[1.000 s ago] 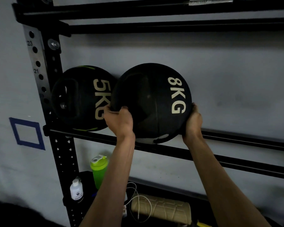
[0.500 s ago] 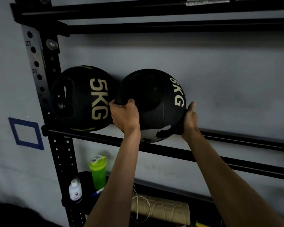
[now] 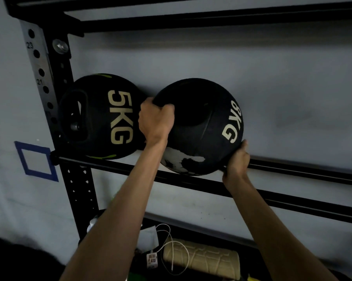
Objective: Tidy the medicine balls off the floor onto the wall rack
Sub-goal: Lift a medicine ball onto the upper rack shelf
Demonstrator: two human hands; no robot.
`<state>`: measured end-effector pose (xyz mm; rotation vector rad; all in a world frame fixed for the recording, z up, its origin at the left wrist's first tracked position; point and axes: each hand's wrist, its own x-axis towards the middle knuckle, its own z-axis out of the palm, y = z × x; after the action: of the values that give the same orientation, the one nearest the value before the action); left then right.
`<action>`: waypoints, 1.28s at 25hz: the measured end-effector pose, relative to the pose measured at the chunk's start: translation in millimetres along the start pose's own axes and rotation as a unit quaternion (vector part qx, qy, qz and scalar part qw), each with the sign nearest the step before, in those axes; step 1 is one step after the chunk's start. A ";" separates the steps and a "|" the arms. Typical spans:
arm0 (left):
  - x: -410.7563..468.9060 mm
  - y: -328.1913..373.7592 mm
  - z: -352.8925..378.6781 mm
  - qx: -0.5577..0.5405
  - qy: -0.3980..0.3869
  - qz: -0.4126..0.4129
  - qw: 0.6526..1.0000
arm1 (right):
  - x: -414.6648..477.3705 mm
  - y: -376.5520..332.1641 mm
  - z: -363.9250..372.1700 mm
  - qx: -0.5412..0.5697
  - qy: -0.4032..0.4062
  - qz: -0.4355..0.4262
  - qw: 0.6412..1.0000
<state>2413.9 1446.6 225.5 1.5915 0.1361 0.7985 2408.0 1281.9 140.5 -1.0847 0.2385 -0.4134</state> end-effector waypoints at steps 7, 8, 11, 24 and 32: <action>29.5 -8.4 -16.8 -0.019 -0.057 0.026 0.998 | -9.1 -5.3 3.6 -0.060 -0.060 -0.013 0.996; 29.8 -9.6 -20.6 -0.041 -0.058 0.023 0.997 | -10.3 -7.8 7.8 -0.056 -0.075 -0.027 0.995; 24.8 -16.4 -27.6 -0.111 -0.053 0.017 0.992 | -7.9 -3.1 16.8 -0.037 -0.076 -0.062 0.994; -1.3 -58.6 -38.6 -0.182 0.071 0.080 0.977 | 15.0 10.4 42.8 -0.002 -0.088 -0.071 0.994; 5.8 -47.3 -51.2 -0.109 -0.002 0.009 0.994 | -17.1 3.6 50.7 -0.029 -0.044 -0.137 0.989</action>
<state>2406.4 1501.8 183.2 1.3896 0.0312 0.7963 2412.9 1331.6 160.1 -1.1946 0.0224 -0.6065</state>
